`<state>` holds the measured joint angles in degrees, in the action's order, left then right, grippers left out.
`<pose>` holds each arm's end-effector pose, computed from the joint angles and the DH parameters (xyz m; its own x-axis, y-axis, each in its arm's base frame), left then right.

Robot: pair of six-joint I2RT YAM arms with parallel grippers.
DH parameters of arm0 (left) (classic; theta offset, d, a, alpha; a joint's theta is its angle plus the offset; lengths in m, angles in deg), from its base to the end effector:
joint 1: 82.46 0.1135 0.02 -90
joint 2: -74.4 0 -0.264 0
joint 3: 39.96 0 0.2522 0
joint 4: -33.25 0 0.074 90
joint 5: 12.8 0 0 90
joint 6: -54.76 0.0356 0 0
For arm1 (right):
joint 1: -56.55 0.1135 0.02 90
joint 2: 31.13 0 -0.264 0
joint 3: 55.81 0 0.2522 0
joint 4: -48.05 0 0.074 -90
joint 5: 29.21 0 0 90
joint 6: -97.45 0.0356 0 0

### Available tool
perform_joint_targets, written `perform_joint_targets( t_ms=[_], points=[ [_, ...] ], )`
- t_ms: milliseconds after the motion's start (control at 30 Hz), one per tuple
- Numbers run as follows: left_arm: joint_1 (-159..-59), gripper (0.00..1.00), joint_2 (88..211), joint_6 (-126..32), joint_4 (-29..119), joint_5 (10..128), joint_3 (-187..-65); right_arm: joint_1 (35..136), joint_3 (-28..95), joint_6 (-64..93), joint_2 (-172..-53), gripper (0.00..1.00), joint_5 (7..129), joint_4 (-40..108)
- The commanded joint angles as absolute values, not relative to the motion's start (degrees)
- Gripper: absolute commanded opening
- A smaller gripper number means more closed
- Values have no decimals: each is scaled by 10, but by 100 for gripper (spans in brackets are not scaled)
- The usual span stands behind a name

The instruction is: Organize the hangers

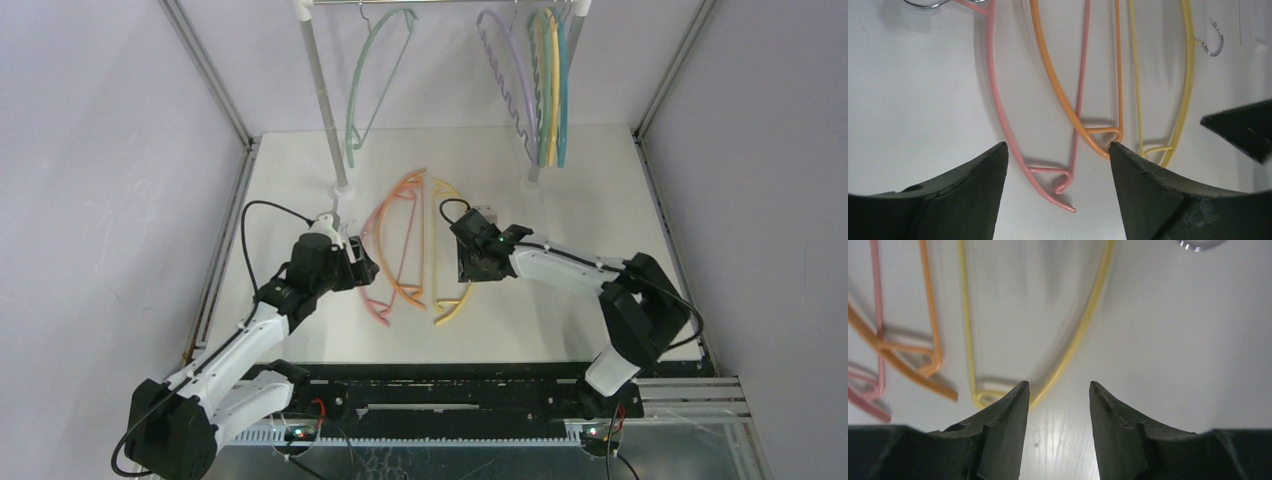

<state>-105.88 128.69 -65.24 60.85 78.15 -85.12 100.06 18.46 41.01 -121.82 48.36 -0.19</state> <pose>0.1863 -0.0800 0.2223 -0.6679 -0.2555 -0.6990 0.0592 0.9180 -0.3921 0.2313 0.2090 0.2079 -0.8810 -0.0919 -0.4642 -0.1422 0.9870 0.0745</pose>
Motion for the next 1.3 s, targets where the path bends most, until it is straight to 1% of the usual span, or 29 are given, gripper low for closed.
perform_joint_targets(
  t_ms=[0, 200, 367, 533, 667, 767, 833, 967, 1100, 1267],
  points=[
    [-1063, 78, 1265, -644, 612, 777, -862, 965, 235, 410, -1264, 55, 469, 31],
    [-1062, 78, 1257, -647, 620, 774, -867, 930, 277, 373, -1323, 53, 481, 30],
    [-1062, 77, 1256, -649, 625, 782, -873, 912, 283, 359, -1351, 50, 512, 39],
    [-1063, 77, 1251, -645, 636, 792, -880, 906, 297, 349, -1375, 48, 513, 38],
    [-1069, 77, 1243, -645, 644, 801, -881, 906, 297, 338, -1392, 35, 516, 40],
    [-1082, 77, 1239, -643, 656, 812, -886, 909, 297, 333, -1404, 17, 518, 41],
    [-1092, 76, 1237, -640, 664, 821, -895, 912, 297, 331, -1407, 1, 516, 39],
    [-1135, 76, 1239, -620, 681, 842, -934, 928, 297, 322, -1394, 0, 508, 35],
    [-1175, 76, 1255, -609, 686, 855, -979, 944, 297, 318, -1346, 0, 493, 30],
    [-1195, 76, 1272, -641, 641, 844, -967, 960, 297, 326, -1277, 0, 479, 9]
  ],
)
